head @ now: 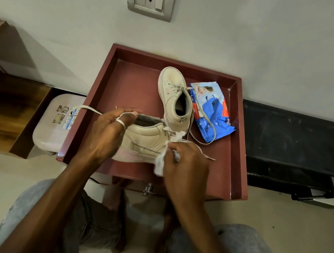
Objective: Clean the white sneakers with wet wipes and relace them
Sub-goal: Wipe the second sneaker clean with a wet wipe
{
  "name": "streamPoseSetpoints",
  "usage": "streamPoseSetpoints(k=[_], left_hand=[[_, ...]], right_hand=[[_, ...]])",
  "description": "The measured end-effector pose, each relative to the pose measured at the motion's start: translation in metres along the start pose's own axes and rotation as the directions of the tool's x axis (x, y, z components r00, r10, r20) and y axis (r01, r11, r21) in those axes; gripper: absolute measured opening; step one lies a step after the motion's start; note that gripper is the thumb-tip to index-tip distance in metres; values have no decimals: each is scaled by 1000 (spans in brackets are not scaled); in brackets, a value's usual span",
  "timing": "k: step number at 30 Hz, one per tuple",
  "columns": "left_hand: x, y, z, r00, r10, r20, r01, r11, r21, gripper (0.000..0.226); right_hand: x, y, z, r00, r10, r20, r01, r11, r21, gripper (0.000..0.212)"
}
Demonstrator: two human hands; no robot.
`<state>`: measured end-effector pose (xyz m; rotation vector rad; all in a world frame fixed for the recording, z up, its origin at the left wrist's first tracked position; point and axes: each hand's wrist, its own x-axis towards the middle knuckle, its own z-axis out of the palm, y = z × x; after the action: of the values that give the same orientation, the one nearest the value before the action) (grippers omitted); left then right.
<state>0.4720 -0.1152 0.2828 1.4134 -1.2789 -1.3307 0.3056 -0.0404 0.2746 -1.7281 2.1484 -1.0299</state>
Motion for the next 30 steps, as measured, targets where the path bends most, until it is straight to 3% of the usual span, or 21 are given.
streamPoseSetpoints(k=[3,5,13,16,19,21,24,26,30], left_hand=[[0,1,-1,999,-47,-8,47,999,-2,44],[0,2,-2,998,-59,-6,59,998,-11,42],[-2,5,-3,998,-42,44,41,999,17,37],[-3,4,-3,999,-34,40,33,999,18,34],[-5,5,-2,999,-29,16,29,999,15,33],[-5,5,-2,999,-32,9,32,999,20,33],[-6,7,-2,999,-35,15,34,999,29,34],[-6,6,-2,999,-36,7,36,999,28,29],[-5,6,-1,998,-62,-1,62,998,30,23]], right_hand=[[-3,-12,4,995,-91,49,86,992,96,16],[2,2,-2,992,-115,54,112,992,66,12],[43,60,-16,982,143,125,-105,957,-269,22],[56,59,-12,964,143,225,-94,972,-215,29],[55,56,-24,889,100,448,-60,993,-103,30],[54,61,-34,845,118,521,-104,993,-57,30],[59,69,-34,863,195,466,-138,978,-153,38],[58,63,-25,892,126,433,-41,979,-199,39],[50,57,-29,866,-3,499,21,999,-30,37]])
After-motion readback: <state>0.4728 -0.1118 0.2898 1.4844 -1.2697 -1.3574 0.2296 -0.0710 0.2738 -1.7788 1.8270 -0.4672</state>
